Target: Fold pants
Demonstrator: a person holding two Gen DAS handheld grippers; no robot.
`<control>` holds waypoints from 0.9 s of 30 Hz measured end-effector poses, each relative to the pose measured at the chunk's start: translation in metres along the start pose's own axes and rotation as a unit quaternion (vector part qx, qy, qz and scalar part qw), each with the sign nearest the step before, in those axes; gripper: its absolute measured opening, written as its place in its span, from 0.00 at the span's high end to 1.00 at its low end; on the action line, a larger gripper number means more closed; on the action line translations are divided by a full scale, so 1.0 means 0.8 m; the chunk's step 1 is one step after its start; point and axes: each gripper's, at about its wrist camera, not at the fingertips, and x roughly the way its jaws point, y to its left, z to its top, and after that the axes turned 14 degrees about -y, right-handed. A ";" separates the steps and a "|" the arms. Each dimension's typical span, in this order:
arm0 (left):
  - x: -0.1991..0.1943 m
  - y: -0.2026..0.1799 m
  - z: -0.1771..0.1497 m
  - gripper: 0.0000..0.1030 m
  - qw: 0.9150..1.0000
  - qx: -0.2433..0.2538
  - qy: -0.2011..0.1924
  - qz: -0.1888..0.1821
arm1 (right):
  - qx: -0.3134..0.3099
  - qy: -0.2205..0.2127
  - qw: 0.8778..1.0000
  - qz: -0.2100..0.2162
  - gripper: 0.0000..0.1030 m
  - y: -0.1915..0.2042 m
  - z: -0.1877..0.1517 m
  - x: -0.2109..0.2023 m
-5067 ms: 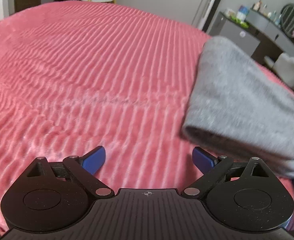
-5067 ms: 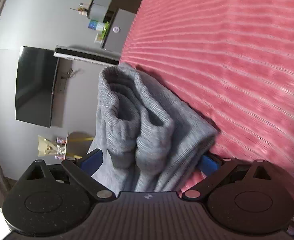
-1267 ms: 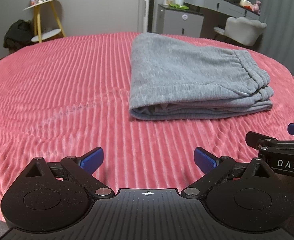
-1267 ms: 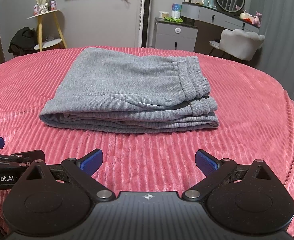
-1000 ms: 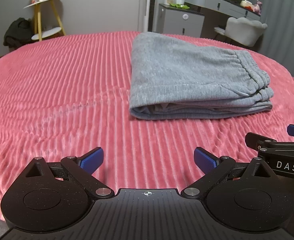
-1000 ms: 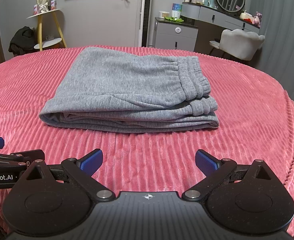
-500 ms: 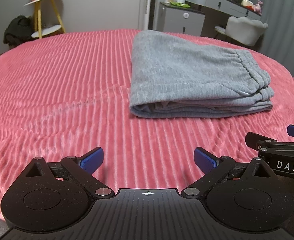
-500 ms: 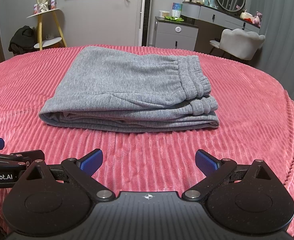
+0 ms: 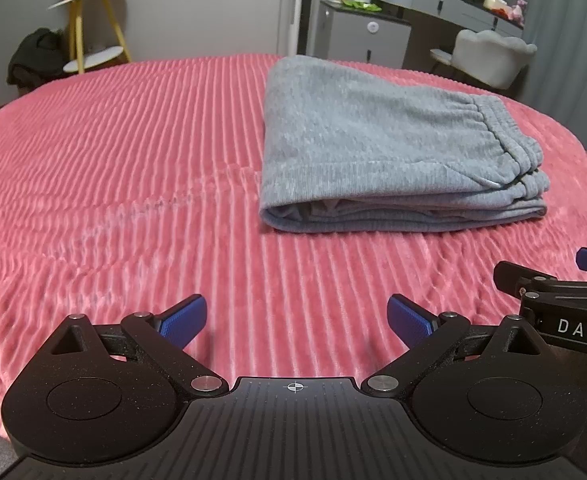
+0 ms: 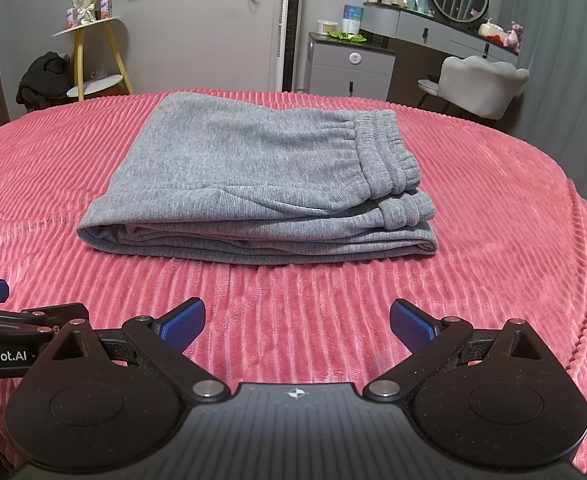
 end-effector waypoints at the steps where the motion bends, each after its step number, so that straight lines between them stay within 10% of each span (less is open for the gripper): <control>1: 0.000 0.000 0.000 0.02 1.000 -0.001 0.000 0.001 | 0.000 0.000 1.000 0.000 0.04 0.000 0.000 0.000; 27: 0.000 0.001 0.000 0.02 1.000 -0.002 0.001 0.001 | 0.002 0.001 1.000 0.001 0.04 -0.003 0.000 0.001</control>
